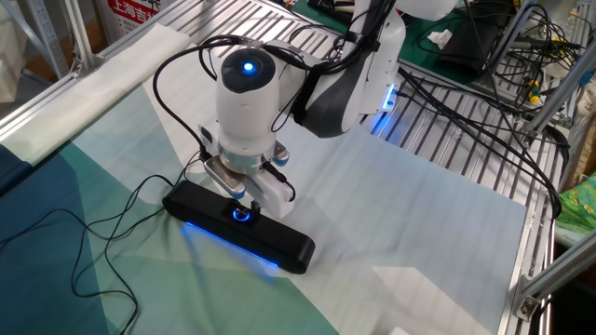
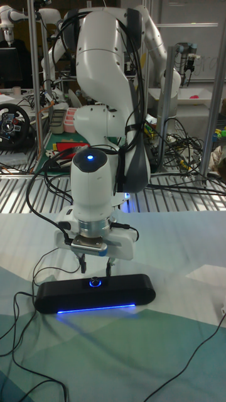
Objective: Turn the knob to increase the volume of the speaker
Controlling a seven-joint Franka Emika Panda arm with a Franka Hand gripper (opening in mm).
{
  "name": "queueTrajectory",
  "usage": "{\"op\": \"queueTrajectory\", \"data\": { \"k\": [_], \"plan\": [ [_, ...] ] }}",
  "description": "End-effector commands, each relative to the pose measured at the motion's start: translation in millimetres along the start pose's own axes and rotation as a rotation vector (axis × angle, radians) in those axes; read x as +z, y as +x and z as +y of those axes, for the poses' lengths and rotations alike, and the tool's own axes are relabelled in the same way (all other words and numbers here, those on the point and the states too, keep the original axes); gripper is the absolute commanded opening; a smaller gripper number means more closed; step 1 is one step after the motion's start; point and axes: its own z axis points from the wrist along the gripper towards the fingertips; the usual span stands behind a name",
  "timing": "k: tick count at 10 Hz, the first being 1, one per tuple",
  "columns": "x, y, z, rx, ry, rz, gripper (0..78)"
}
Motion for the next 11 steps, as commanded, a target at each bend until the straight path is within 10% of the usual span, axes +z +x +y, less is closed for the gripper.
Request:
{"op": "queueTrajectory", "data": {
  "k": [1, 11],
  "plan": [
    [-1.1, -2.7, 1.1, -0.009, 0.002, -0.001, 77.4],
    [8.0, -16.8, 0.4, -0.114, -0.004, -0.002, 77.4]
  ]
}}
